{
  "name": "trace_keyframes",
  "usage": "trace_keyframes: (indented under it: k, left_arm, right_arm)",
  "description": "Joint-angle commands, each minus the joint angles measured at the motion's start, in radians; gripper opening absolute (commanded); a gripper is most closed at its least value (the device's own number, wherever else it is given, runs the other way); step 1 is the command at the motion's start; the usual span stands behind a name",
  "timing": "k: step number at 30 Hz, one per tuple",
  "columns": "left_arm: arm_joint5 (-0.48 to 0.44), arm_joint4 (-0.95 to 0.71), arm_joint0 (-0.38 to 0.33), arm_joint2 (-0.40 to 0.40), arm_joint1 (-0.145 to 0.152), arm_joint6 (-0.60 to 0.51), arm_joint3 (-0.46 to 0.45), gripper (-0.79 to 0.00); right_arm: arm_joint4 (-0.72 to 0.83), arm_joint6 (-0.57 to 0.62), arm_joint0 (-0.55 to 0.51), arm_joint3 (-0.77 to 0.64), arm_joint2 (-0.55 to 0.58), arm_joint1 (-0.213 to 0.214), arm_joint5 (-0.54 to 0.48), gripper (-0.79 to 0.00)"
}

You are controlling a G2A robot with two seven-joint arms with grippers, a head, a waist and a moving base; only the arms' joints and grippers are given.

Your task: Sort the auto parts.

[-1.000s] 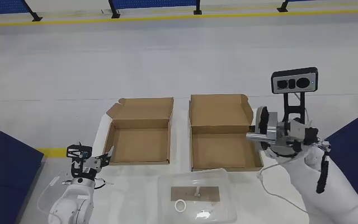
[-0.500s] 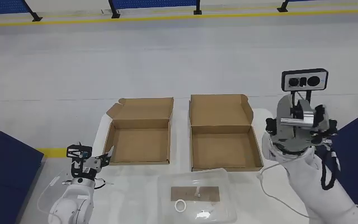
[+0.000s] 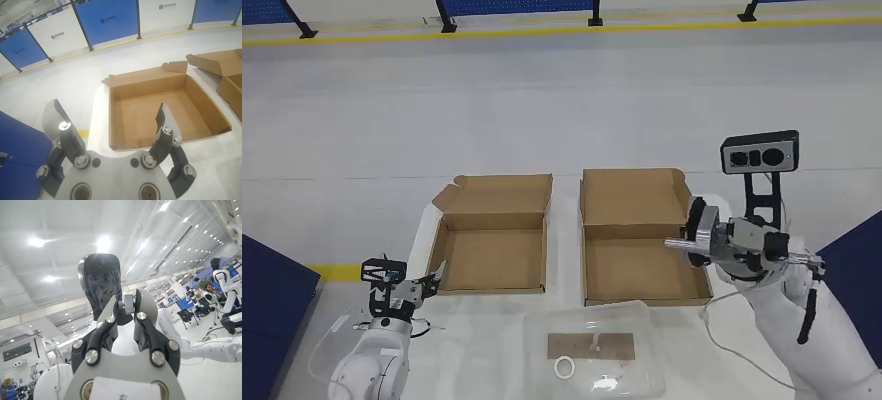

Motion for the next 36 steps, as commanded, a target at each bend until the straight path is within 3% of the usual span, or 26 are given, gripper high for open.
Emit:
trace_keyframes:
  k: [1, 10, 27, 36]
  left_arm:
    - [0.000, 0.000, 0.000, 0.000, 0.000, 0.000, 0.000, 0.000]
    - [0.000, 0.000, 0.000, 0.000, 0.000, 0.000, 0.000, 0.000]
    - [0.000, 0.000, 0.000, 0.000, 0.000, 0.000, 0.000, 0.000]
    - [0.000, 0.000, 0.000, 0.000, 0.000, 0.000, 0.000, 0.000]
  right_arm:
    - [0.020, -0.002, -0.006, -0.003, 0.001, -0.005, -0.004, -0.785]
    - [0.148, 0.010, -0.029, -0.002, 0.006, -0.033, -0.028, -0.785]
    - [0.169, 0.003, -0.034, -0.005, 0.011, -0.042, -0.024, -0.785]
    - [0.284, 0.028, -0.059, -0.037, 0.028, -0.067, 0.009, -0.785]
